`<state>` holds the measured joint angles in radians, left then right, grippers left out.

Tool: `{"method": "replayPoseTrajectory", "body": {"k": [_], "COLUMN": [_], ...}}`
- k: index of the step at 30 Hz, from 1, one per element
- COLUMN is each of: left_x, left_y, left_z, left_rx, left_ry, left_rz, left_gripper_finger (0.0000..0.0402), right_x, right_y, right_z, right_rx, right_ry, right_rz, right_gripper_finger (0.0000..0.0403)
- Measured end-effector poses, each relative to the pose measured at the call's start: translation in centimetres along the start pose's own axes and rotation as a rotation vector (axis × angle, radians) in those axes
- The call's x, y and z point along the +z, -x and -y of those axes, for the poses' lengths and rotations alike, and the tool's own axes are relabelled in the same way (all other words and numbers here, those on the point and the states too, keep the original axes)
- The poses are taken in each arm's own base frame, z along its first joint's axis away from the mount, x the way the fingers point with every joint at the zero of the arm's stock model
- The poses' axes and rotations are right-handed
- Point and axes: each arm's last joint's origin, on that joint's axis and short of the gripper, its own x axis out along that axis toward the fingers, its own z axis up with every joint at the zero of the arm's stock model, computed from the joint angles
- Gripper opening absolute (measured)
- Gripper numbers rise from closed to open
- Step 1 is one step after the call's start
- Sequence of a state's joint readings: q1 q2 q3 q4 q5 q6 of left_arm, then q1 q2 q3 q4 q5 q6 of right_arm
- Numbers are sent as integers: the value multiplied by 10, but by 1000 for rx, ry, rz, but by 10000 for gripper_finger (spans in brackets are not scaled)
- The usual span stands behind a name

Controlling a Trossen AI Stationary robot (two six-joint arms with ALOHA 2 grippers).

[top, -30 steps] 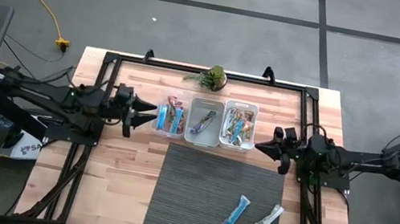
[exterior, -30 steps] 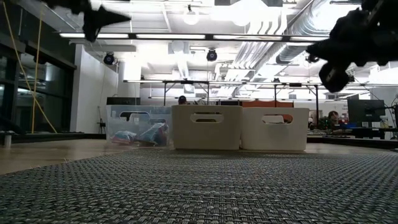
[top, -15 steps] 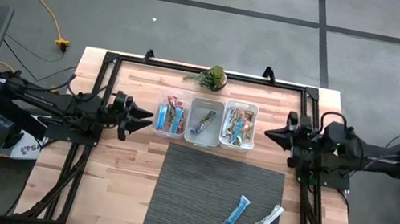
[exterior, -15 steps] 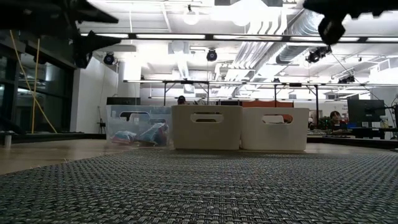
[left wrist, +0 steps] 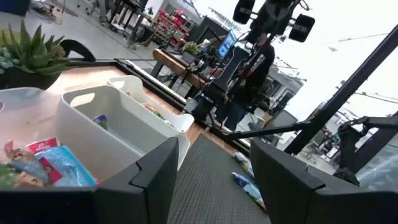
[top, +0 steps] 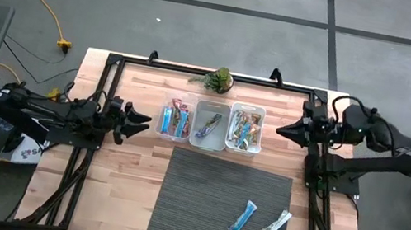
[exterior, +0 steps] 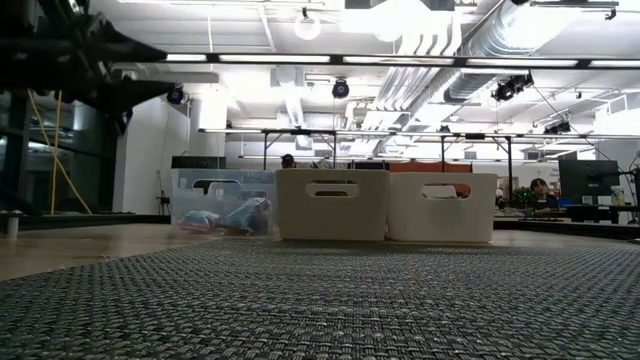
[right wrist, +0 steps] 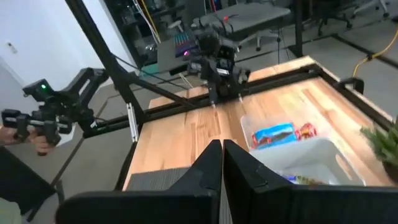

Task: Pick and place Granola Bars by type
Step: Put the blue granola bar into the gray bin

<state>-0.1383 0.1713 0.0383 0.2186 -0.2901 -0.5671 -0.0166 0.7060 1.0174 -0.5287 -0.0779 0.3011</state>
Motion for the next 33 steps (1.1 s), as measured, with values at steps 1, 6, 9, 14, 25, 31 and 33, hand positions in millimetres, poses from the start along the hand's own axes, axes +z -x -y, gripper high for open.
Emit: {"method": "replayPoseTrajectory", "body": {"k": [1, 6, 9, 14, 25, 31, 33], "left_x": [-3, -4, -2, -8, -15, -16, -16], "left_y": [1, 6, 7, 9, 8, 8, 8], "left_z": [-2, -4, -3, -5, -7, -7, -7], "left_rx": [0, -4, -57, -80, -121, -121, -122], "left_ry": [-3, -51, -137, -324, -564, -563, -577], "left_rz": [-1, -1, 2, -68, -152, -153, -152], "left_gripper_finger": [198, 198, 198, 198, 198, 198, 198], "right_x": [5, 22, 29, 35, 44, 42, 40], "right_y": [0, -6, -13, -29, -60, -86, -94], "right_z": [-1, -6, -10, -17, -39, -52, -54], "right_rx": [1, 8, 26, 47, 84, 88, 107], "right_ry": [8, 19, 22, 39, 82, 98, 101], "right_rz": [3, 13, 5, -33, -91, -138, -148], "right_gripper_finger": [0, 0, 0, 0, 0, 0, 0]}}
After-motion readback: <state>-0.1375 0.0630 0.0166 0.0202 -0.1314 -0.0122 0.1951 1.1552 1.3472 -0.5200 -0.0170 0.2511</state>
